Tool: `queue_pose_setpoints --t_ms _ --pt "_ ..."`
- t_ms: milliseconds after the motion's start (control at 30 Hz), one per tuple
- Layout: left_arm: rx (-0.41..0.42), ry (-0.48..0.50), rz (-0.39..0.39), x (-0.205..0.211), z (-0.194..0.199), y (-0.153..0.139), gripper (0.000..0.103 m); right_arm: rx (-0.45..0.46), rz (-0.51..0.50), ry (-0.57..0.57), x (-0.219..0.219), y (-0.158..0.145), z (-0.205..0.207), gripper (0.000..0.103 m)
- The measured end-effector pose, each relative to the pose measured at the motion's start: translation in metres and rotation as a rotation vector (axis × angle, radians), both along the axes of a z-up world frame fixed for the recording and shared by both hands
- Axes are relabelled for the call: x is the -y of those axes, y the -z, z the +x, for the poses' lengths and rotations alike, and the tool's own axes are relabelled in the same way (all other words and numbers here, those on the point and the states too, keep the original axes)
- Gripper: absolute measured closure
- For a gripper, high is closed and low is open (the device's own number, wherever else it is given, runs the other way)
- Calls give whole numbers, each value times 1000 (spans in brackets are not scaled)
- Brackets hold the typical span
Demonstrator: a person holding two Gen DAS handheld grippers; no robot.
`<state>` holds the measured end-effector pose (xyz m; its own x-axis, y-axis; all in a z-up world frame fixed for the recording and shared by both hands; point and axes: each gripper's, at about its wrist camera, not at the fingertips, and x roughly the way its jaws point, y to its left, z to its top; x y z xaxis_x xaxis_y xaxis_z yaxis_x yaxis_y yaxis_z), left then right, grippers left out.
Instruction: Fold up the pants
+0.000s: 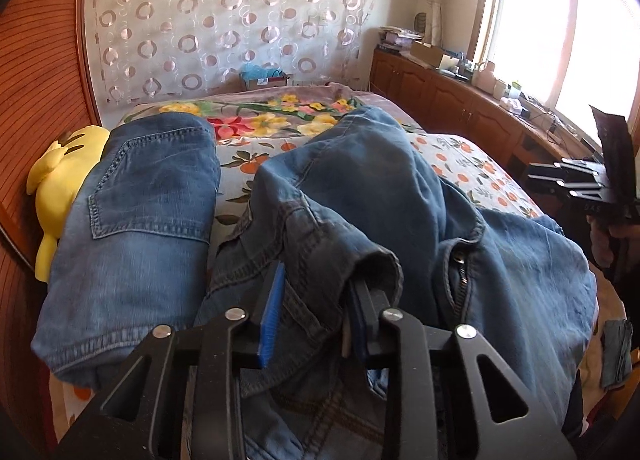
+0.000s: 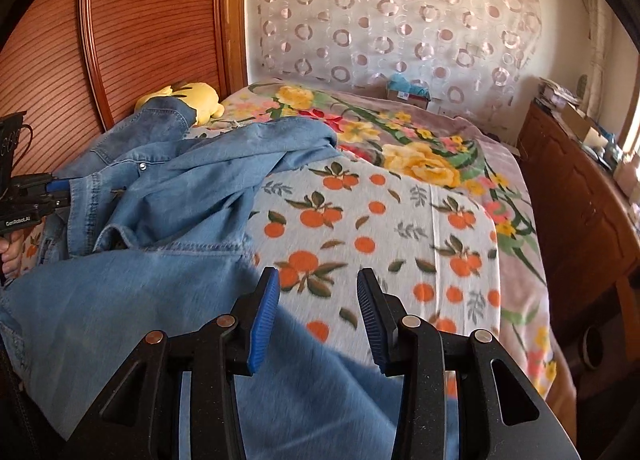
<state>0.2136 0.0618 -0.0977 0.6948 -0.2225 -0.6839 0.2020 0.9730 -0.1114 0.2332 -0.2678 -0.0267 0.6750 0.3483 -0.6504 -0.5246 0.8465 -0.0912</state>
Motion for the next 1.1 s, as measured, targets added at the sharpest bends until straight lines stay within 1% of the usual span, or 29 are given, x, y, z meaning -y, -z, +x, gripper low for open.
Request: queue_pose_setpoints --t_ms 33,67,100,133,233,300,367,433,500,533,633,767,867,967,1100 --pt "0 0 -1 -1 3 1 79 -4 -3 -7 -3 0 10 61" --pt "-3 1 -1 0 6 1 82 -12 -3 -12 -6 1 20 61" --pt "-5 2 -4 -1 9 2 90 -20 -3 -13 -11 2 29 61" --pt "-5 1 -6 -1 12 2 94 -28 -3 -12 -15 4 37 61" --pt "19 -13 -6 -3 15 -5 97 -43 -8 -5 -27 8 66 61" --pt "54 -24 -9 -7 13 -20 97 -50 -2 -12 -36 10 80 61" --pt "111 -45 -10 -16 7 -41 98 -56 6 -20 -44 13 90 61" --pt "165 -87 -4 -28 2 -61 98 -62 15 -26 -49 16 96 61" --pt "215 -160 5 -49 -4 -79 98 -70 28 -35 -54 19 104 61" --pt "225 -188 1 -59 -6 -84 98 -73 33 -36 -55 21 108 61" --pt "219 -249 25 -80 -9 -81 98 -87 49 -40 -55 26 117 61" --pt "169 -278 36 -93 -7 -62 98 -97 59 -44 -59 31 131 61" --pt "165 -272 43 -93 -7 -52 98 -95 60 -56 -67 31 143 61" --pt "161 -251 32 -86 -5 -48 98 -90 46 -68 -79 33 157 61" --pt "161 -224 27 -78 -5 -47 98 -123 64 -62 -90 37 183 61"
